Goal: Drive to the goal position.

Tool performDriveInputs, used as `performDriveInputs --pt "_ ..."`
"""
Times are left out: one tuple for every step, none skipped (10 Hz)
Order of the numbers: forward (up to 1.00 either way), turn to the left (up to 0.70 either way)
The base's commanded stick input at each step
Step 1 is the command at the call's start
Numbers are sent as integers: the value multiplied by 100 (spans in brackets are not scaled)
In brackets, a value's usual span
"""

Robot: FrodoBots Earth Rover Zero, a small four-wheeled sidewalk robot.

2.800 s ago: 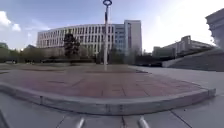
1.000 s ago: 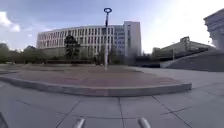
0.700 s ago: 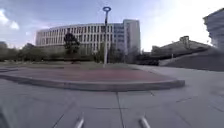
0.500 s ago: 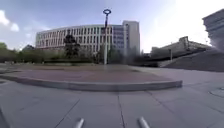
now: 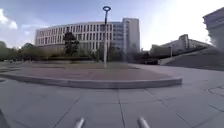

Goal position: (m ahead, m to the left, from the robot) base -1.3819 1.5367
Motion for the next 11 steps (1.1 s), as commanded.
performDriveInputs --pt "-48 0" --pt "-86 0" --pt "-50 0" --pt "-58 0" --pt "-100 0" --pt "-100 0" --pt "-100 0" --pt "-100 0" --pt "-100 0" --pt "-100 0" --pt "-100 0"
